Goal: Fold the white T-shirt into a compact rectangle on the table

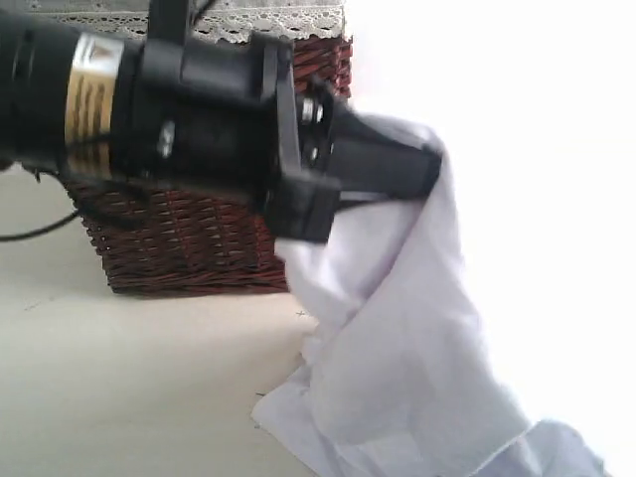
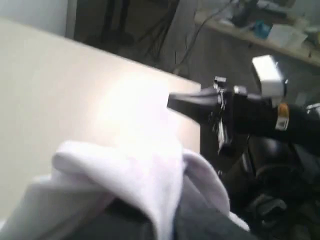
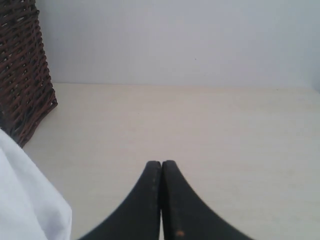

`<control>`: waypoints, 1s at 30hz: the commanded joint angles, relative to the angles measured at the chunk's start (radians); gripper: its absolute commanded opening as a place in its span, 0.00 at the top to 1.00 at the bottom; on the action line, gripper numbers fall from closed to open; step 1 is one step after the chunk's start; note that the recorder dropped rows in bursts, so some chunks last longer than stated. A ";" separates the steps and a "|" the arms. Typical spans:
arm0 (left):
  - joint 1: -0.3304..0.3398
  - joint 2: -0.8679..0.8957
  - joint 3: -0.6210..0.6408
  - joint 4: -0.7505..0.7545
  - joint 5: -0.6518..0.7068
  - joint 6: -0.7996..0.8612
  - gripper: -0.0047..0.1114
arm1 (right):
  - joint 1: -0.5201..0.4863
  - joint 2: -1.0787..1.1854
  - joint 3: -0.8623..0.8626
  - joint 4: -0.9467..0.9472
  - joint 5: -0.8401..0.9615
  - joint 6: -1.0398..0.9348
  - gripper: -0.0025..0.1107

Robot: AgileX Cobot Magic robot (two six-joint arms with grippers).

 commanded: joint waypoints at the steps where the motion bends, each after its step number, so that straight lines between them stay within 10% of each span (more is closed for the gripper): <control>1: 0.008 -0.006 0.118 0.093 0.112 -0.154 0.91 | -0.003 -0.005 0.005 -0.006 -0.001 -0.006 0.98; 6: 0.133 -0.007 0.174 0.093 0.165 -0.154 0.48 | -0.003 -0.005 0.005 -0.006 -0.001 -0.006 0.98; 9: 0.177 -0.030 0.174 0.093 0.156 -0.151 0.39 | -0.003 -0.005 0.005 -0.006 -0.001 -0.006 0.98; 21: 0.274 -0.161 0.184 0.093 -0.104 -0.090 0.38 | -0.003 -0.005 0.005 -0.006 -0.001 -0.006 0.98; 30: 0.274 -0.161 0.333 0.093 -0.036 0.082 0.43 | -0.003 -0.005 0.005 -0.019 -0.001 -0.017 0.98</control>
